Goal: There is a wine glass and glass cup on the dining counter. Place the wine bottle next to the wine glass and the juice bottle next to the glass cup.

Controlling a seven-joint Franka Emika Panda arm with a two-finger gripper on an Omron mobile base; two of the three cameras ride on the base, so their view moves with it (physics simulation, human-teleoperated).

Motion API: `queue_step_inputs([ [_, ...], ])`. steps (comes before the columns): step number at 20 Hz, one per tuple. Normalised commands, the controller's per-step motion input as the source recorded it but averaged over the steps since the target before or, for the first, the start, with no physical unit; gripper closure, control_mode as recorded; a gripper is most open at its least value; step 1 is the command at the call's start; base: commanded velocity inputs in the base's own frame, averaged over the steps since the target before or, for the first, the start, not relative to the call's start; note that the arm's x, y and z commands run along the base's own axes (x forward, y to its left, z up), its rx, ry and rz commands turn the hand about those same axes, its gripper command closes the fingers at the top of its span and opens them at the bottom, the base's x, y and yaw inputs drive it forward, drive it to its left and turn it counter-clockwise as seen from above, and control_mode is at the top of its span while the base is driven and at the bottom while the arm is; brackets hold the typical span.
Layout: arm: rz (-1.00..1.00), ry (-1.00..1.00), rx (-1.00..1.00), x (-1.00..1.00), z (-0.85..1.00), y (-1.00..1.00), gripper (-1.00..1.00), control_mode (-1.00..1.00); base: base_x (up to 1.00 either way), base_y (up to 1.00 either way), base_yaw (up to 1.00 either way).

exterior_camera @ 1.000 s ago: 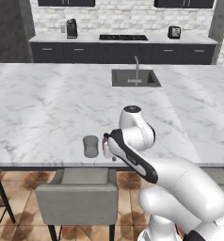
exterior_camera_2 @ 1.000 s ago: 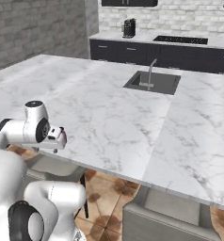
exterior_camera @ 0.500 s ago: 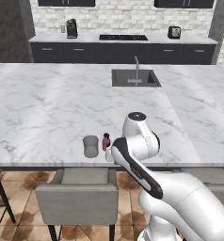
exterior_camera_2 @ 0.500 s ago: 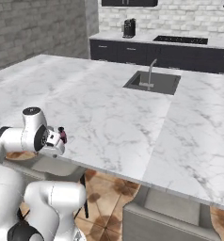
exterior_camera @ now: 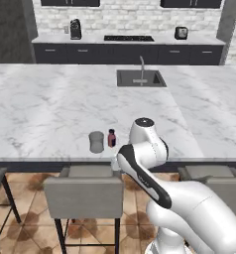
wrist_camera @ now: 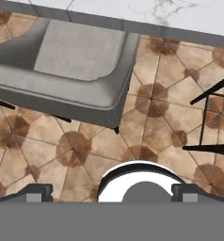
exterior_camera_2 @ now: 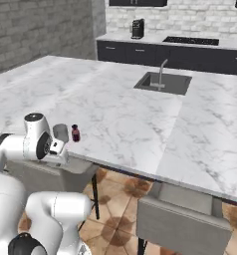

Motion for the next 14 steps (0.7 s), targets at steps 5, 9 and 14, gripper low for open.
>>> queue_step_inputs([
  [5, 0.0, 0.0, 0.0, 0.0, 0.0, 0.0, -1.0, 1.0, -0.39, 0.02, -0.45],
  [9, 0.0, 0.0, 0.0, 0.0, 0.0, 0.0, -1.0, 1.0, 0.0, 0.1, -0.91],
  [14, 0.0, 0.0, 0.0, 0.0, 0.0, 0.0, -1.0, 1.0, 0.0, 0.07, -0.98],
])
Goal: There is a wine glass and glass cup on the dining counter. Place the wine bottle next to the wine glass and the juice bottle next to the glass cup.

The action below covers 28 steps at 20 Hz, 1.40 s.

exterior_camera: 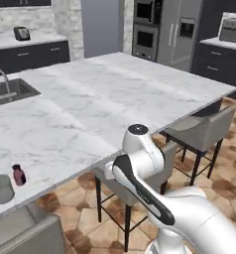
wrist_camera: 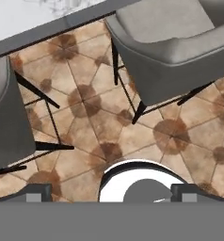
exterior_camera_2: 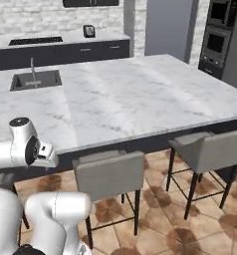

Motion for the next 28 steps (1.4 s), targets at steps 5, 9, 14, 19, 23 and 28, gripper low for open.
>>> queue_step_inputs([
  [5, 0.0, 0.0, 0.0, 0.0, 0.0, 0.0, -1.0, 1.0, 0.0, 0.06, -0.99],
  [9, 0.0, 0.0, 0.0, 0.0, 0.0, 0.0, -1.0, 1.0, 0.0, 0.03, -1.0],
  [14, 0.0, 0.0, 0.0, 0.0, 0.0, 0.0, -1.0, 1.0, 0.0, 0.01, -0.99],
  [19, 0.0, 0.0, 0.0, 0.0, 0.0, 0.0, -1.0, 1.0, 0.37, 0.01, -0.61],
  [23, 0.0, 0.0, 0.0, 0.0, 0.0, 0.0, -1.0, 1.0, 0.79, 0.0, -0.1],
  [28, 0.0, 0.0, 0.0, 0.0, 0.0, 0.0, -1.0, 1.0, 0.85, 0.0, -0.04],
])
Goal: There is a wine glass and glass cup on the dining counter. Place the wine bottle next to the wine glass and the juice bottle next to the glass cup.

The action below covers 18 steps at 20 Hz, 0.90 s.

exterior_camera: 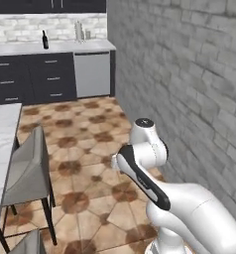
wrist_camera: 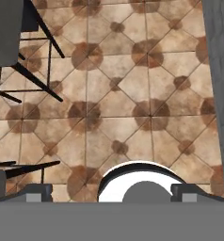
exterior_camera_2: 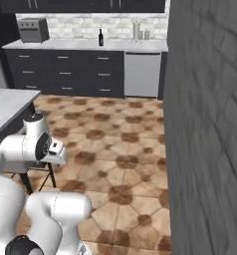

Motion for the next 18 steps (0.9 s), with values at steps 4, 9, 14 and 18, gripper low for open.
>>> queue_step_inputs([
  [4, 0.0, 0.0, 0.0, 0.0, 0.0, 0.0, -1.0, 1.0, 0.85, 0.0, -0.05],
  [9, 0.0, 0.0, 0.0, 0.0, 0.0, 0.0, -1.0, 1.0, 0.86, 0.0, -0.04],
  [14, 0.0, 0.0, 0.0, 0.0, 0.0, 0.0, -1.0, 1.0, 0.92, 0.0, 0.0],
  [18, 0.0, 0.0, 0.0, 0.0, 0.0, 0.0, -1.0, 1.0, 0.94, 0.0, 0.0],
])
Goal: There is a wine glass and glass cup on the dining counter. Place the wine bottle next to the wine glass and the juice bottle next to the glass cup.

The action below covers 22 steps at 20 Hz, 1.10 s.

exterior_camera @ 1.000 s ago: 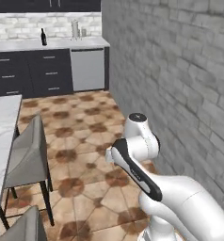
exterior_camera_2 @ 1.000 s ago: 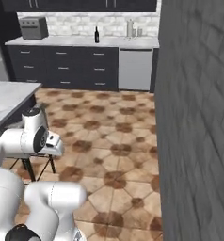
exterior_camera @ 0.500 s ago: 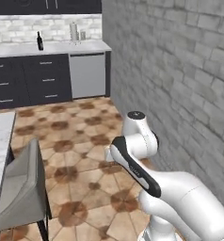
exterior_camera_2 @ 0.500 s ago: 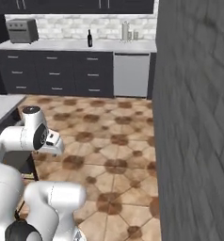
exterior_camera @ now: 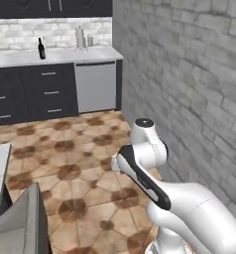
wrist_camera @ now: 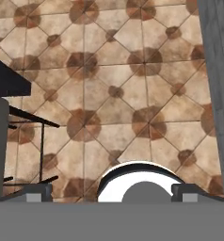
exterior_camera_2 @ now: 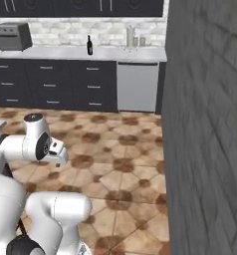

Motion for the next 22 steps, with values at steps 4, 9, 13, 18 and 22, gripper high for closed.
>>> queue_step_inputs([
  [4, 0.0, 0.0, 0.0, 0.0, 0.0, 0.0, -1.0, 1.0, 0.94, 0.0, 0.0],
  [9, 0.0, 0.0, 0.0, 0.0, 0.0, 0.0, -1.0, 1.0, 0.94, 0.0, 0.0],
  [13, 0.0, 0.0, 0.0, 0.0, 0.0, 0.0, -1.0, 1.0, 0.94, 0.0, 0.01],
  [18, 0.0, 0.0, 0.0, 0.0, 0.0, 0.0, -1.0, 1.0, 0.94, 0.02, 0.11],
  [22, 0.0, 0.0, 0.0, 0.0, 0.0, 0.0, -1.0, 1.0, 0.94, 0.03, 0.14],
])
